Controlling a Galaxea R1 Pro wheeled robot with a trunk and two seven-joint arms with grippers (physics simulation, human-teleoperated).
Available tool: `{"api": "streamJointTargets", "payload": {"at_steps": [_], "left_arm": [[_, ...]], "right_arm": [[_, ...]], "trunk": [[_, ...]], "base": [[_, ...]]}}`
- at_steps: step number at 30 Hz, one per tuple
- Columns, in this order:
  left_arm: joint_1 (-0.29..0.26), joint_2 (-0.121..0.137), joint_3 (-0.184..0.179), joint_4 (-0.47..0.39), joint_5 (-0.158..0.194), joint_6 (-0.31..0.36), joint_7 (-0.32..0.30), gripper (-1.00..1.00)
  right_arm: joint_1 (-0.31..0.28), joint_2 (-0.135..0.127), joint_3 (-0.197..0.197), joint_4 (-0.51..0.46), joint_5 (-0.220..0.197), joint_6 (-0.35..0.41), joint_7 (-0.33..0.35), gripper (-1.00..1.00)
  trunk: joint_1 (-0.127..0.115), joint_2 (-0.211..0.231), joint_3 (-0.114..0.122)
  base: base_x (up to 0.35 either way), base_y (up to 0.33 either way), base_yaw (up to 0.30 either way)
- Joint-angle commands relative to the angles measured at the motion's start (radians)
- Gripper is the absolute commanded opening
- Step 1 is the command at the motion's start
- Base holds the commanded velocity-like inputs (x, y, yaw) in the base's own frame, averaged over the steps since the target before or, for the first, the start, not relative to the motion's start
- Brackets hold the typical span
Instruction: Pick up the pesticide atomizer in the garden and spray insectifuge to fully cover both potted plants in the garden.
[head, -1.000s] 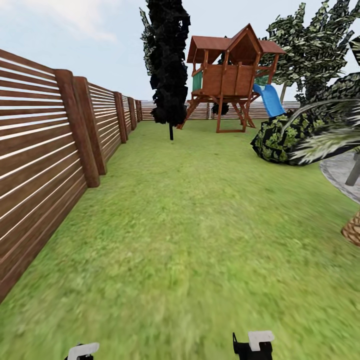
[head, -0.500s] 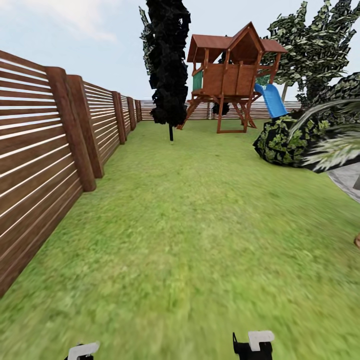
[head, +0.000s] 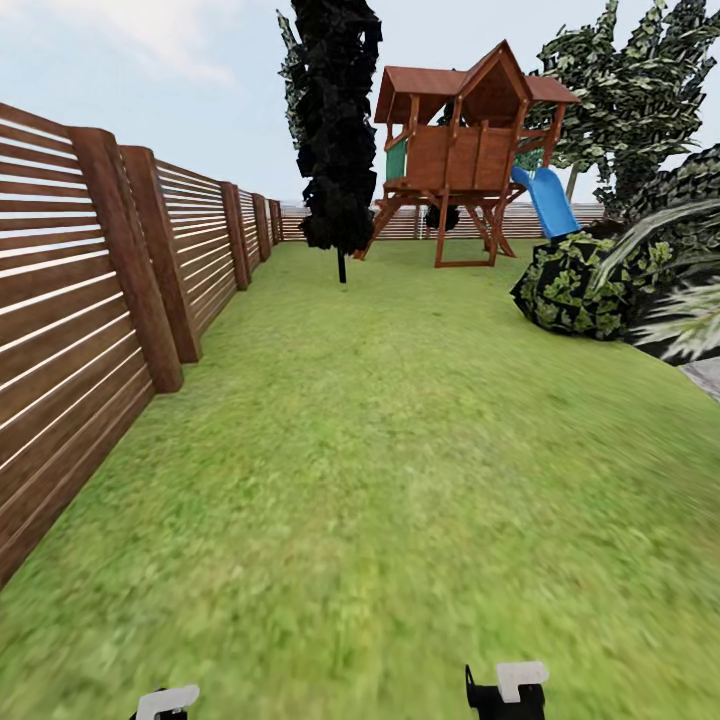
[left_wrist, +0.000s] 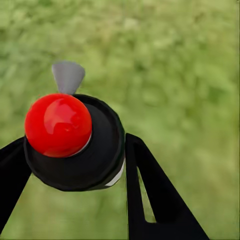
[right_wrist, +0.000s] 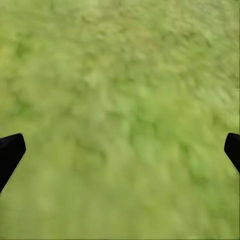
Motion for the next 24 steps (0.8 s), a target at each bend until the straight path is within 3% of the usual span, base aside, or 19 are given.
{"api": "streamJointTargets", "payload": {"at_steps": [1,24], "left_arm": [[-0.001,0.0,-0.008,0.001,0.011,-0.003,-0.003,-1.0],[-0.001,0.001,-0.007,0.001,0.011,-0.003,-0.003,-1.0]], "right_arm": [[-0.001,0.0,-0.002,0.001,0.011,-0.001,-0.008,1.0],[-0.001,0.0,-0.002,0.001,0.011,-0.001,-0.009,1.0]], "trunk": [[0.0,0.0,-0.001],[0.0,0.0,-0.001]], "base": [[0.339,0.0,0.0],[0.339,0.0,0.0]]}}
